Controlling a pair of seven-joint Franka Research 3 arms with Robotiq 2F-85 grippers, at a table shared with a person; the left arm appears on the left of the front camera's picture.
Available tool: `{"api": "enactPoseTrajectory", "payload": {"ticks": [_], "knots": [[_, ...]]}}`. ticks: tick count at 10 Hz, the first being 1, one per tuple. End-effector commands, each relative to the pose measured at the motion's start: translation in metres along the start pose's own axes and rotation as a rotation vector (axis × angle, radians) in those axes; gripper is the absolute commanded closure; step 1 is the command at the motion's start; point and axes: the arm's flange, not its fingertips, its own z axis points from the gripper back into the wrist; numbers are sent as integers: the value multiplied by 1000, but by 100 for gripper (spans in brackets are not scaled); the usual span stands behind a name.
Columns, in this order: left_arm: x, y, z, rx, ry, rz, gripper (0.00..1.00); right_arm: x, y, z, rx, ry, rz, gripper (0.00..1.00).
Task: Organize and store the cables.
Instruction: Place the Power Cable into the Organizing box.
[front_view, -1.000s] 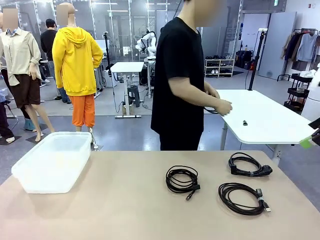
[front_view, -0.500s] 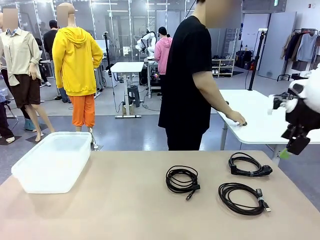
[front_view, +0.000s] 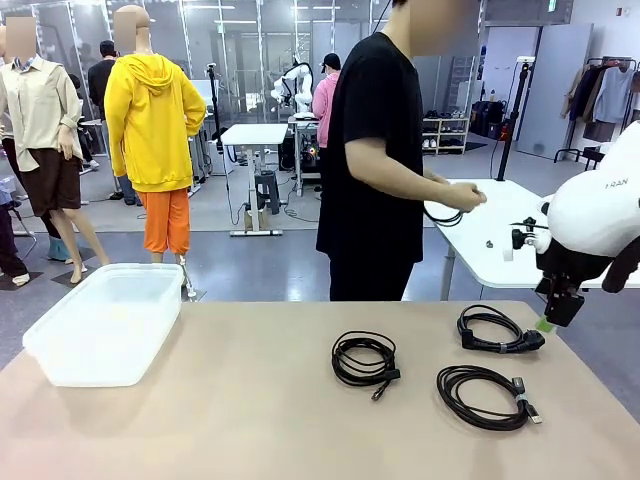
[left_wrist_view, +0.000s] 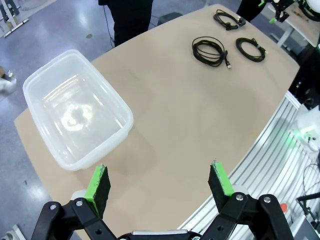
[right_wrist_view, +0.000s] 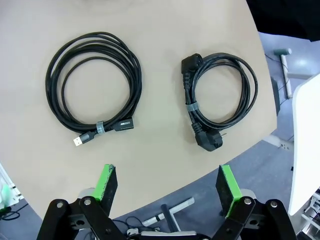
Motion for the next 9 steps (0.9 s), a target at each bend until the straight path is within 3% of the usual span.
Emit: {"api": "enactPoseTrajectory", "payload": {"ticks": [1,6,9], "knots": [[0,0,0,0,0,-1,0,-2,-1,1,-4,3,3,0],[0,0,0,0,0,-1,0,-1,0,2,-7,12,-3,0],[0,0,0,0,0,-1,0,12,-29,-40,32,32,104,0]]}}
